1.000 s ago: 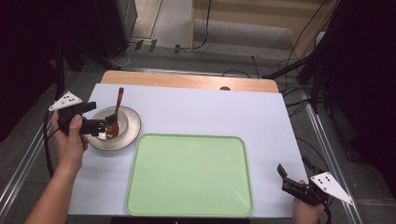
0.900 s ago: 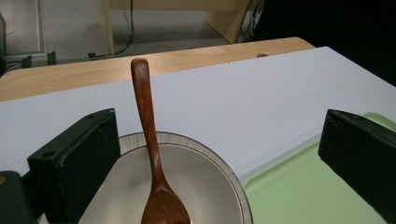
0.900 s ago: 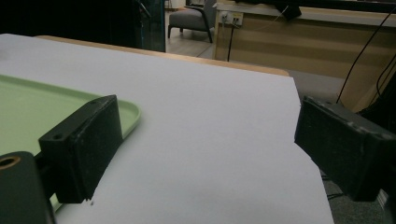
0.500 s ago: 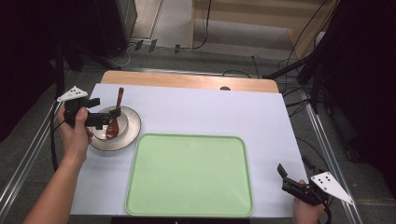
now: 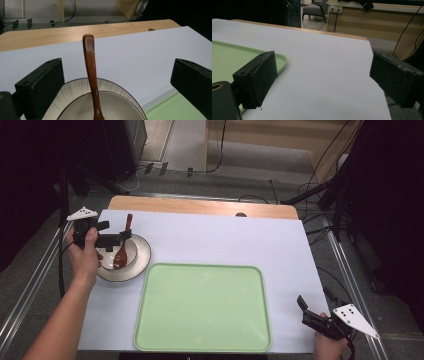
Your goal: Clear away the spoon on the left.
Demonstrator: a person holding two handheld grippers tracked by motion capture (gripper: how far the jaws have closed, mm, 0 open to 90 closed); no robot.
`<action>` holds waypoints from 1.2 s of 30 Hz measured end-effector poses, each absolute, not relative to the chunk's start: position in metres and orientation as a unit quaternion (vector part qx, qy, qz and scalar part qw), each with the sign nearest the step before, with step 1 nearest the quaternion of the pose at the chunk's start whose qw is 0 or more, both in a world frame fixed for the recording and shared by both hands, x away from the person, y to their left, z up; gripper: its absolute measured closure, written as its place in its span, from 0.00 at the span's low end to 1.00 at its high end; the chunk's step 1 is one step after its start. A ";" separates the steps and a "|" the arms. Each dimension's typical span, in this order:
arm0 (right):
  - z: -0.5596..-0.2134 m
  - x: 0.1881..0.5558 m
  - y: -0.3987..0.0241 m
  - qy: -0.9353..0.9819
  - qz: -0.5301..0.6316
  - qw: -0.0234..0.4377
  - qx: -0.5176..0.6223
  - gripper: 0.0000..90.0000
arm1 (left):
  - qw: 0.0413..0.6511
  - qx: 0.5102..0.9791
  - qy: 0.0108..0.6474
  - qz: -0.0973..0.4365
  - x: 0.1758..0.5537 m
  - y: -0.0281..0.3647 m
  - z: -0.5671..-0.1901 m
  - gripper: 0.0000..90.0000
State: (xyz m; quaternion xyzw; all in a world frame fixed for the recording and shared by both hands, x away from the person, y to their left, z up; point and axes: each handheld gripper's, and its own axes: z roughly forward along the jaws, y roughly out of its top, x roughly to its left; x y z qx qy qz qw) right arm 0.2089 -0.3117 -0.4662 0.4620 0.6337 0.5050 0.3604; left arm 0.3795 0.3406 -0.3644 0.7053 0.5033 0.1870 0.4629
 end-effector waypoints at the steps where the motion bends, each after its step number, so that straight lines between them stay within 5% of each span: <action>1: -0.466 0.209 -0.312 0.633 0.505 0.361 0.462 0.09 | 0.462 0.707 0.503 0.183 0.381 0.340 -0.365 0.00; 21: -0.467 0.209 -0.312 0.633 0.506 0.359 0.462 0.09 | 0.399 0.699 0.573 0.154 0.413 0.339 -0.376 0.07; 26: -0.467 0.209 -0.312 0.633 0.507 0.359 0.463 0.09 | 0.387 0.687 0.603 0.127 0.422 0.342 -0.379 0.30; 36: -0.467 0.209 -0.313 0.633 0.508 0.358 0.462 0.09 | 0.386 0.676 0.623 0.076 0.431 0.347 -0.390 0.49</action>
